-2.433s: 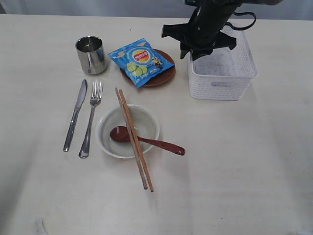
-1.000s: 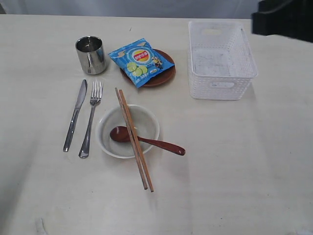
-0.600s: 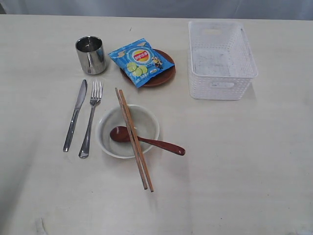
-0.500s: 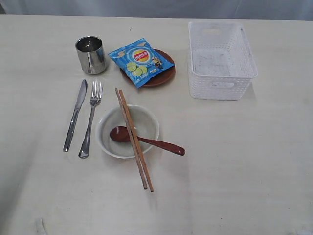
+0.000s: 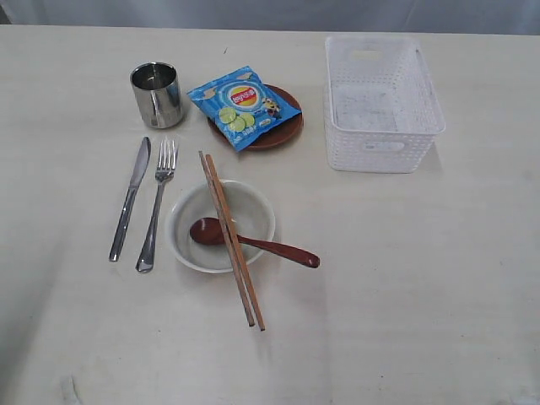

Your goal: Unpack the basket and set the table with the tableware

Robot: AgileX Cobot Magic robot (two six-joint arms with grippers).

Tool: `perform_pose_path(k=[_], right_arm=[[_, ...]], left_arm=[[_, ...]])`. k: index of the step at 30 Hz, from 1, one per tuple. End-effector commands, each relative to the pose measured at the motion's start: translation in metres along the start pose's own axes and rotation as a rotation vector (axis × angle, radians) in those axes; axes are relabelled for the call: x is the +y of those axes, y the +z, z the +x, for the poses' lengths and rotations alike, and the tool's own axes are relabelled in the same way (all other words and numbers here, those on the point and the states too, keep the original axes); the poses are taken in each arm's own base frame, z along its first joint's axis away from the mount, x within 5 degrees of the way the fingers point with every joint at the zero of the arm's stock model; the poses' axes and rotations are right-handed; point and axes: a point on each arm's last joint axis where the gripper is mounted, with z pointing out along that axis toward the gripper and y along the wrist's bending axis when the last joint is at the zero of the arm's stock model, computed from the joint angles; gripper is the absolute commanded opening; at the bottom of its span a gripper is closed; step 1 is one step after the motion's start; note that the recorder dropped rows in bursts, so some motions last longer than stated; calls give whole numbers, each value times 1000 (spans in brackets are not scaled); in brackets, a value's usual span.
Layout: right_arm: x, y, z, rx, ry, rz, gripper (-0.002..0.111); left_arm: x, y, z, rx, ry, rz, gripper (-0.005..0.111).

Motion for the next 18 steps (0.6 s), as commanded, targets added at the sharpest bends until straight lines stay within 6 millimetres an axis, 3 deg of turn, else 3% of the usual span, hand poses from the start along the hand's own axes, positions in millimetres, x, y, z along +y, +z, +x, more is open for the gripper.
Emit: perform_pose_path(k=[1, 6, 18], right_arm=[[-2, -2, 17, 85, -28, 17, 0], [-5, 0, 30, 136, -20, 33, 0], [0, -1, 39, 214, -58, -75, 0]], left_arm=[[0, 0, 1, -4, -1, 5, 0], [0, 0, 1, -4, -1, 5, 0], [0, 0, 1, -4, -1, 5, 0]])
